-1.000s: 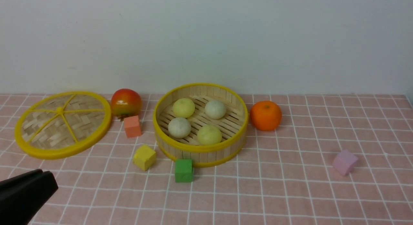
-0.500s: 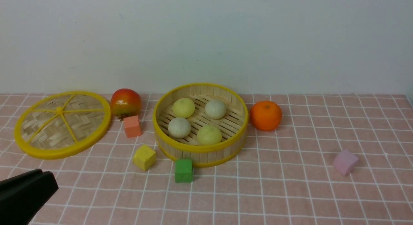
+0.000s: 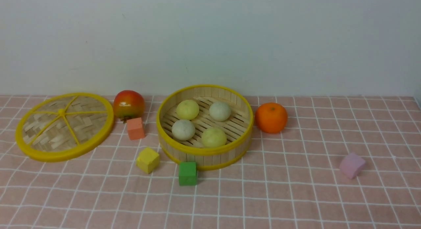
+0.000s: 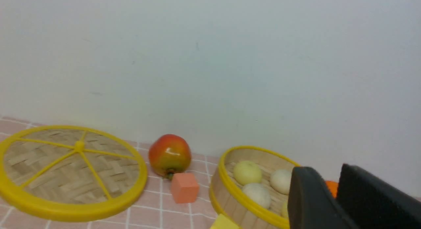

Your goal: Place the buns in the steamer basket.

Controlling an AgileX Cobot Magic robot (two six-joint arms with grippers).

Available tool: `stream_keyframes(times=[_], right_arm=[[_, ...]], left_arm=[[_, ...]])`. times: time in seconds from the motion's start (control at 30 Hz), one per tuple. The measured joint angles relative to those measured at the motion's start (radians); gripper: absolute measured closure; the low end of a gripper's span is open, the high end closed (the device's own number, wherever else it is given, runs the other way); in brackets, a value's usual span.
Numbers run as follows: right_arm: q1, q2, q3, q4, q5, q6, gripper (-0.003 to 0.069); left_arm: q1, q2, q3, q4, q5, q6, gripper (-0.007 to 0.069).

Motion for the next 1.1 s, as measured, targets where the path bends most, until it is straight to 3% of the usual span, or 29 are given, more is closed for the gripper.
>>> stream_keyframes(times=[0.23,0.4,1.1], right_arm=[[0.000,0.000,0.000,0.000,0.001,0.000,0.0648],[0.000,0.000,0.000,0.000,0.001,0.000,0.0644],[0.000,0.000,0.000,0.000,0.001,0.000,0.0624]], left_arm=[[0.092,-0.082,0.184,0.005,0.009,-0.002,0.0495],[0.098,-0.082,0.232,0.041,0.220,-0.003,0.0638],[0.098,-0.082,0.233,0.065,0.254,-0.003,0.0638]])
